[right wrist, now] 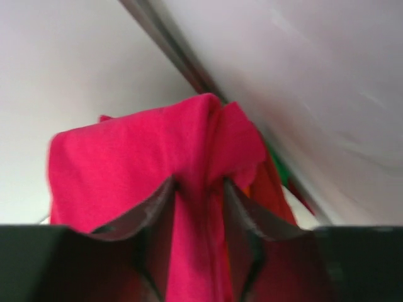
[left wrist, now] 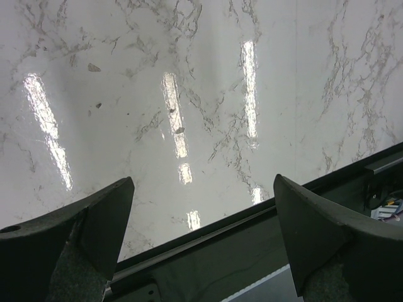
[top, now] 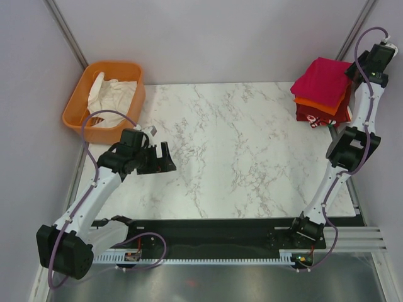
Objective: Fold and stack the t-shirts
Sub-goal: Neatly place the folded tshirt to the corner
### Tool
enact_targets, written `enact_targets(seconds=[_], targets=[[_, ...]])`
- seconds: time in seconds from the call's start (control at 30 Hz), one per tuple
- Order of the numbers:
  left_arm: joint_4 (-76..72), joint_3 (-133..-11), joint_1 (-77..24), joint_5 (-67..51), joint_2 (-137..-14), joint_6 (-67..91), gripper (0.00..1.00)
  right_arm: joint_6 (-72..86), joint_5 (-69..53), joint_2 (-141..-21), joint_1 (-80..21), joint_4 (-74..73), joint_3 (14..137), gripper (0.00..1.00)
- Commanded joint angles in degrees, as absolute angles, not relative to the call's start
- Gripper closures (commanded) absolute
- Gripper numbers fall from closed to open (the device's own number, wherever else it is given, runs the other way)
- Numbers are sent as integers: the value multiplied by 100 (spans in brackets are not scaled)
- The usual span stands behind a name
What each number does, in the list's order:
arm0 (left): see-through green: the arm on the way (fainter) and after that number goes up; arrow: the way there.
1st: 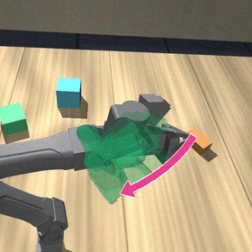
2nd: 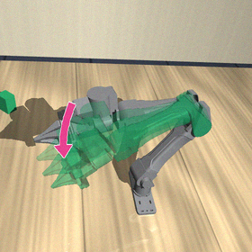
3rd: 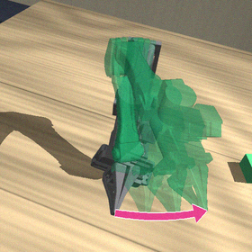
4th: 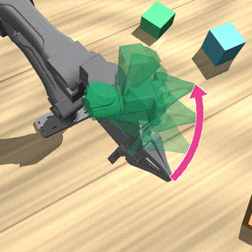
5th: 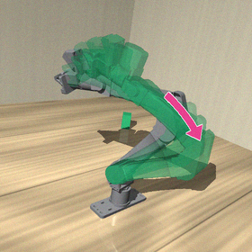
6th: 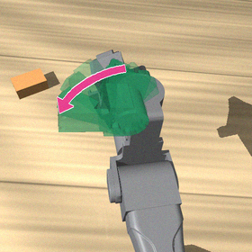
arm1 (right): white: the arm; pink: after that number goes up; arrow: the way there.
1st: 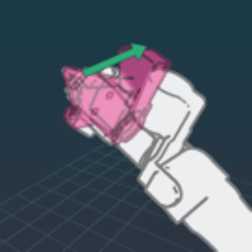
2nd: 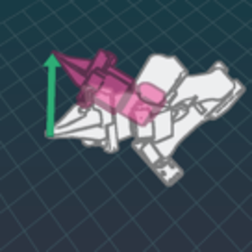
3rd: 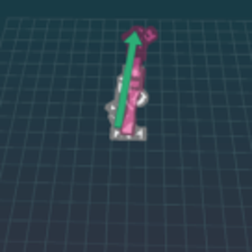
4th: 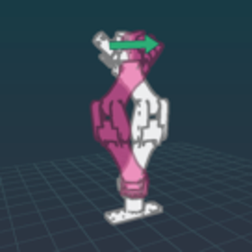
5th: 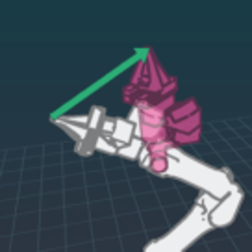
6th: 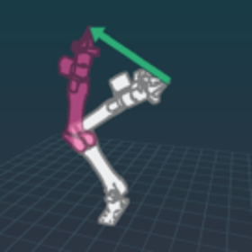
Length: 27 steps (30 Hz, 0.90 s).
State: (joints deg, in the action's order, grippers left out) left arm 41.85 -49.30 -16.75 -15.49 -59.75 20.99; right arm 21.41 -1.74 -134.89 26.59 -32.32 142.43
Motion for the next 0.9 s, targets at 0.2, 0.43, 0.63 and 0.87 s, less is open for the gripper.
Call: enact_targets(seconds=[0.2, 0.43, 0.63, 0.87], targets=[[4043, -4922, -1696, -1485, -5941, 2127, 0, 2733, 1705, -13641, 3577, -3384, 13817, 35], [4043, -4913, -1705, -1468, -5889, 2136, 0, 2488, 2433, -13237, 3577, -3480, 13703, 32], [4043, -4913, -1705, -1485, -5792, 2127, 0, 2837, 2367, -12709, 3858, -2963, 12201, 34], [4052, -4904, -1767, -1433, -5651, 2145, 0, 2936, 1539, -12701, 3973, -2918, 12532, 30]])
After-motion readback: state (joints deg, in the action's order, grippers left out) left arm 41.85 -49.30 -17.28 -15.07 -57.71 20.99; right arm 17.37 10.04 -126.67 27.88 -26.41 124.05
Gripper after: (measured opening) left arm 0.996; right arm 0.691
